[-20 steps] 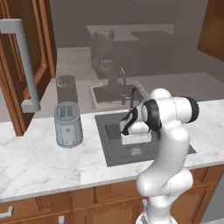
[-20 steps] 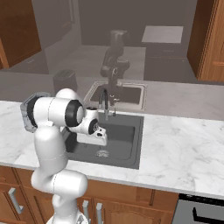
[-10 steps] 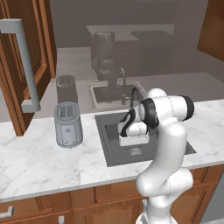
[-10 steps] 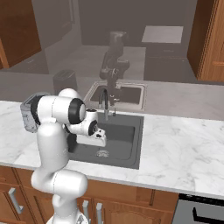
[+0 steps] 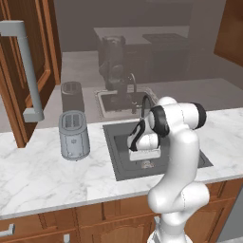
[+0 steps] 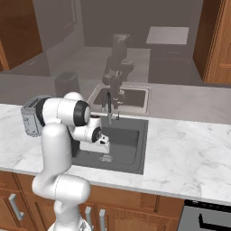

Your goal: Pick up the sponge and bar soap from the sink, and place them back in the cabinet, and close the cabinet doors.

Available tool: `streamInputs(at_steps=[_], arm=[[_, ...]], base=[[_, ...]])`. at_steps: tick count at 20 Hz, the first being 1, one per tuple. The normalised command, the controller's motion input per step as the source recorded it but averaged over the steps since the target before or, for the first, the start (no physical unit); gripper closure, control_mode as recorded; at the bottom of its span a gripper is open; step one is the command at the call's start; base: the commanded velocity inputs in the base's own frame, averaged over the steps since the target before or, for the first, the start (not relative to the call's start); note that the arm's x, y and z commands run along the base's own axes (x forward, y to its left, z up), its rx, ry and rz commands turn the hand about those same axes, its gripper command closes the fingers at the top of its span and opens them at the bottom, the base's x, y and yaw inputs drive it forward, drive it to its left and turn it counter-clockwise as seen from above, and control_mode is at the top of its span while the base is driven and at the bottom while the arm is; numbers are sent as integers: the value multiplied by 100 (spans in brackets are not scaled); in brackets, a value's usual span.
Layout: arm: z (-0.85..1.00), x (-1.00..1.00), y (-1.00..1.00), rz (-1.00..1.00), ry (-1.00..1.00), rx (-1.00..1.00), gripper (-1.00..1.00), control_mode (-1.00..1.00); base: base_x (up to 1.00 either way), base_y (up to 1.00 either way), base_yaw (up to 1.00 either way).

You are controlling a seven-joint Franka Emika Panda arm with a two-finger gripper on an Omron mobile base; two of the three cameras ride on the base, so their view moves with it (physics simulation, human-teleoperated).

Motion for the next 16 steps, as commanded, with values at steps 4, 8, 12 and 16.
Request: streamInputs(at_steps=[4,8,12,16], arm=[[-21,0,0,0,0,0,-100,-100],[-19,0,0,0,0,0,-100,-100],[-17,0,0,0,0,0,-100,-100],[-12,0,0,0,0,0,-100,-100]], base=[[0,0,0],[0,0,0],[0,0,0],[0,0,0]])
